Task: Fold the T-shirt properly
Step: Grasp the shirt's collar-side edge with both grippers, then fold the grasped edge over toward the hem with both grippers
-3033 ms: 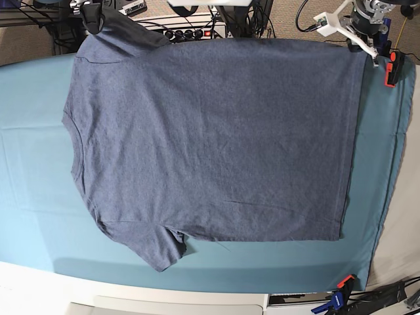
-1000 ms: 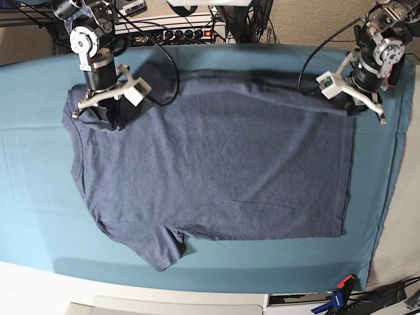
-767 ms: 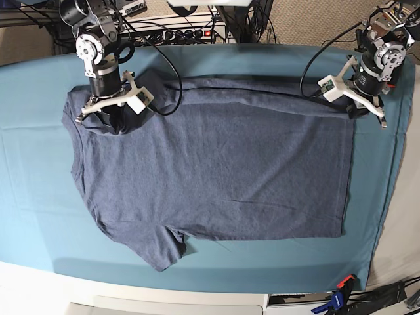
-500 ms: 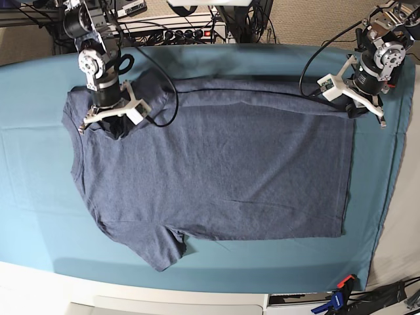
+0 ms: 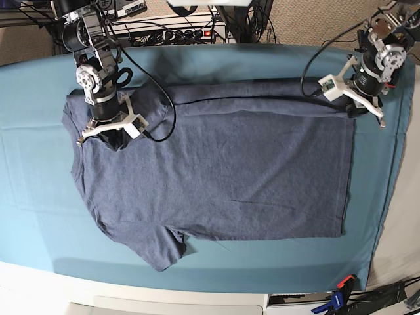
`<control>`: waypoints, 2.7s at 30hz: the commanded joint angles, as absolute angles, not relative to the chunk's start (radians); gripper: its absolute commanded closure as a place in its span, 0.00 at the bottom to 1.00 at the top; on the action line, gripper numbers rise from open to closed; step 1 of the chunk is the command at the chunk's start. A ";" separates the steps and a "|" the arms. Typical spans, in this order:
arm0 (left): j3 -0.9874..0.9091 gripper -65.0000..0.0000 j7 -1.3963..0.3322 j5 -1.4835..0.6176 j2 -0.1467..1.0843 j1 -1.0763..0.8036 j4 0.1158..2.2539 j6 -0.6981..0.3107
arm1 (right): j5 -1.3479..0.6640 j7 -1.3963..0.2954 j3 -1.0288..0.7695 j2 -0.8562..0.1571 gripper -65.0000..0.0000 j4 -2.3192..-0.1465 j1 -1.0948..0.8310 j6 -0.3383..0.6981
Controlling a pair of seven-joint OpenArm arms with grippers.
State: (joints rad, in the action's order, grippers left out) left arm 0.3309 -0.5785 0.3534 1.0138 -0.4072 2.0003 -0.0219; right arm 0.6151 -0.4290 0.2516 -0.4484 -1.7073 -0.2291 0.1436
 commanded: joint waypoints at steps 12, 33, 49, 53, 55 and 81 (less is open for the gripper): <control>0.323 1.00 -0.541 0.291 1.033 -0.310 1.945 -0.055 | 0.620 -0.410 0.248 -0.461 1.00 -1.723 -0.196 0.125; 0.323 0.91 -0.498 0.220 1.033 -0.309 1.945 -0.110 | 0.591 -0.412 0.248 -0.460 1.00 -1.722 -0.155 0.124; 0.323 0.67 -0.488 0.227 1.025 -0.233 1.945 0.138 | 0.591 -0.421 0.248 -0.460 0.95 -1.722 -0.155 0.031; 0.323 0.67 -0.488 0.204 1.025 -0.233 1.945 0.133 | 0.591 -0.421 0.248 -0.459 0.75 -1.722 -0.155 0.025; 0.323 0.67 -0.488 0.204 1.025 -0.233 1.945 0.133 | 0.591 -0.421 0.248 -0.459 0.75 -1.722 -0.155 0.025; 0.323 0.67 -0.580 0.205 0.995 -0.236 1.946 0.130 | 0.749 -0.599 0.247 -0.514 0.75 -1.750 -0.090 -0.161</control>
